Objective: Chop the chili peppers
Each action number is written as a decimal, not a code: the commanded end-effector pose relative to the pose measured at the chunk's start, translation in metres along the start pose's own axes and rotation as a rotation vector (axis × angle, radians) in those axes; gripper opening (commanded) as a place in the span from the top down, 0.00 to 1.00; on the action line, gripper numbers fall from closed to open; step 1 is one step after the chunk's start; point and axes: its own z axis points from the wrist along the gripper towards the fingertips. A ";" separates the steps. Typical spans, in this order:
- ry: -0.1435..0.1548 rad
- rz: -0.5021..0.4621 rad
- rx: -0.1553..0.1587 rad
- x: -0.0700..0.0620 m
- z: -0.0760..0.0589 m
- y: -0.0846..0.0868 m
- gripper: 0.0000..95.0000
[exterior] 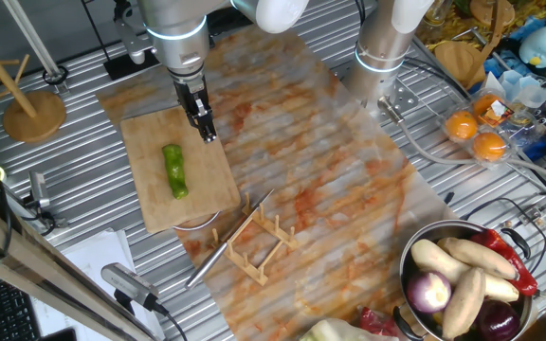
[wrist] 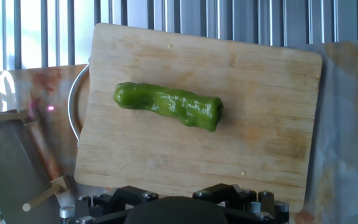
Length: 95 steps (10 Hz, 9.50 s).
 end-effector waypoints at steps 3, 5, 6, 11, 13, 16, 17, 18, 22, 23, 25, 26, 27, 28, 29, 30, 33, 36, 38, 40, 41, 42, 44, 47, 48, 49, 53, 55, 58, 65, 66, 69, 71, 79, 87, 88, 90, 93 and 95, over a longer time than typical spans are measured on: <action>0.115 -0.316 -0.018 0.000 0.000 0.000 1.00; 0.115 -0.315 -0.017 0.000 0.000 0.000 1.00; 0.115 -0.314 -0.017 0.000 0.000 0.000 1.00; 0.114 -0.311 -0.019 0.000 0.000 0.000 1.00; 0.113 -0.326 -0.024 0.000 0.000 0.000 1.00; 0.118 -0.332 -0.022 0.000 0.000 0.000 1.00; 0.120 -0.332 -0.021 0.000 0.000 0.000 1.00; 0.121 -0.331 -0.020 0.000 0.000 0.000 1.00; 0.123 -0.332 -0.018 0.000 0.000 0.000 1.00; 0.124 -0.332 -0.016 0.000 0.000 0.000 1.00; 0.126 -0.331 -0.010 0.000 0.000 0.000 1.00; 0.127 -0.339 -0.002 0.000 0.000 0.000 1.00; 0.124 -0.351 0.035 0.000 0.000 0.000 1.00; 0.117 -0.340 0.051 0.000 0.000 0.000 1.00; 0.097 -0.314 0.057 -0.002 0.001 0.003 1.00; 0.095 -0.290 0.075 -0.006 0.002 0.008 1.00; 0.083 -0.299 0.154 -0.014 0.000 0.020 1.00; 0.093 -0.369 0.149 -0.015 0.001 0.020 1.00; 0.092 -0.376 0.145 -0.015 0.002 0.020 1.00; 0.097 -0.380 0.146 -0.015 0.002 0.020 1.00; 0.098 -0.376 0.146 -0.015 0.002 0.020 1.00; 0.091 -0.362 0.149 -0.015 0.002 0.020 1.00; 0.098 -0.445 0.151 -0.015 0.002 0.020 1.00; 0.084 -0.487 0.129 -0.015 0.002 0.020 1.00; 0.063 -0.462 0.125 -0.008 0.000 0.033 1.00; 0.062 -0.452 0.128 -0.003 -0.002 0.043 1.00; 0.053 -0.405 0.132 0.014 -0.008 0.101 1.00; 0.050 -0.387 0.159 0.017 -0.007 0.109 1.00; 0.068 -0.521 0.176 0.017 -0.007 0.109 1.00; 0.020 -0.390 0.163 -0.002 0.007 0.192 1.00; 0.019 -0.373 0.166 -0.001 0.011 0.202 1.00; 0.021 -0.344 0.171 -0.005 0.013 0.221 1.00; 0.045 -0.353 0.215 -0.005 0.013 0.221 1.00; 0.025 -0.459 0.216 -0.015 0.036 0.236 0.80; 0.012 -0.420 0.226 -0.032 0.063 0.249 0.80; 0.018 -0.420 0.238 -0.032 0.065 0.250 0.80; 0.026 -0.428 0.258 -0.031 0.072 0.249 0.80; 0.029 -0.439 0.268 -0.027 0.080 0.247 0.80; 0.026 -0.448 0.274 -0.019 0.087 0.244 0.80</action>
